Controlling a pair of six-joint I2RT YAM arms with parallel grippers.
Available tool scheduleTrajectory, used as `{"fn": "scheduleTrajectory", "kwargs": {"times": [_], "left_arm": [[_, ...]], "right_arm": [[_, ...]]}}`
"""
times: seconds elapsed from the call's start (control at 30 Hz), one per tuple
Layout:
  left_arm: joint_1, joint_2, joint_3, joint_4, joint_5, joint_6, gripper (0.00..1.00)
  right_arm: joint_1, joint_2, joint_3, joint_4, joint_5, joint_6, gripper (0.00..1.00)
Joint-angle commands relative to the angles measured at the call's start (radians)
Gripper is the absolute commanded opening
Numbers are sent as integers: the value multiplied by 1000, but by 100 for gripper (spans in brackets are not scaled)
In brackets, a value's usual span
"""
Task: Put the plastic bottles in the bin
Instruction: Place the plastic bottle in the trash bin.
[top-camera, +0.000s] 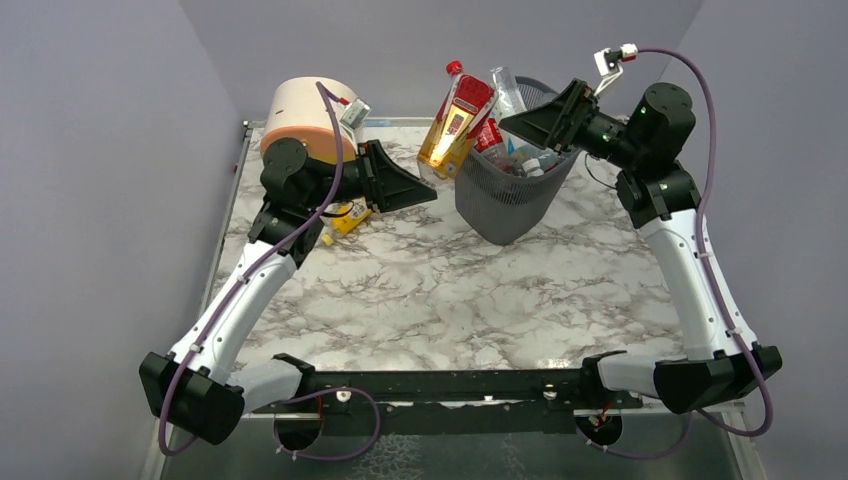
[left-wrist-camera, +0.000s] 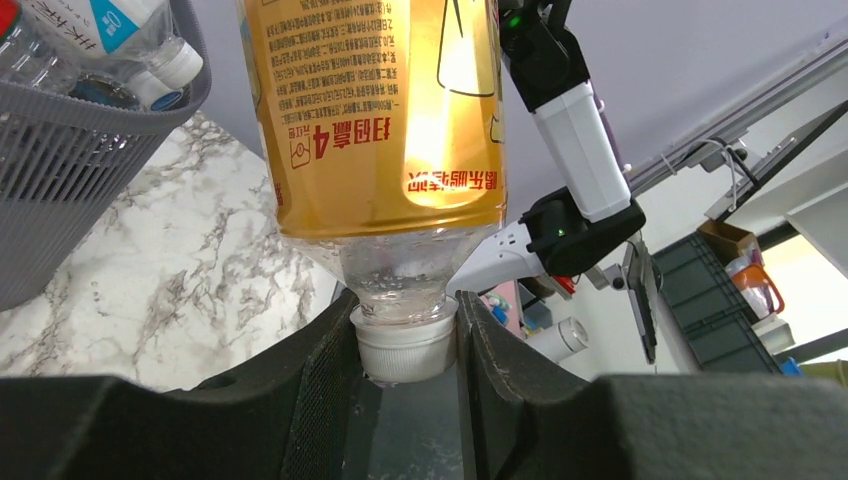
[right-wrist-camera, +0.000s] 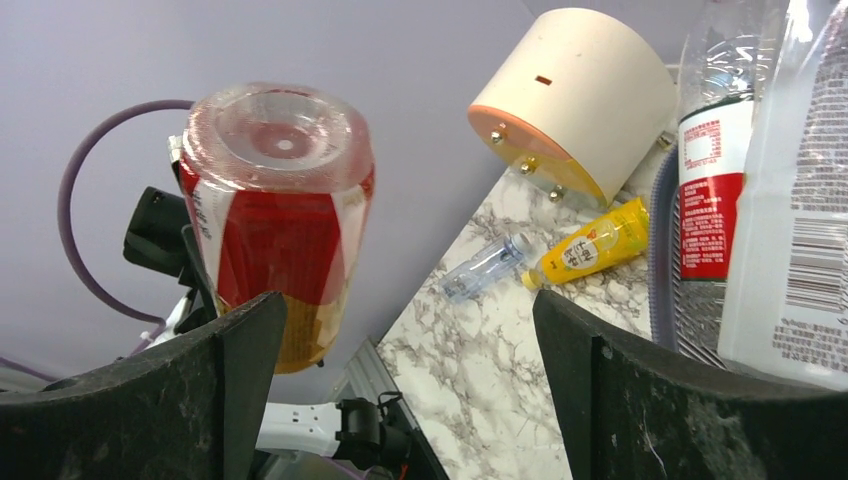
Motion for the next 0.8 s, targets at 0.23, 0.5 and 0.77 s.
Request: {"fn": "scheduleTrajectory", "kwargs": {"times": [0.23,0.5,0.77], "left_arm": [[-32,59,-5,61,6,-11,28],[-90,99,16,61,0,-2,28],[-137,142,35,59,-9,10,28]], "right_arm": [[41,15,24,83,-10,1,97],[46,41,35,70,12,-14,100],[51,70,44,92,11,-5,93]]}}
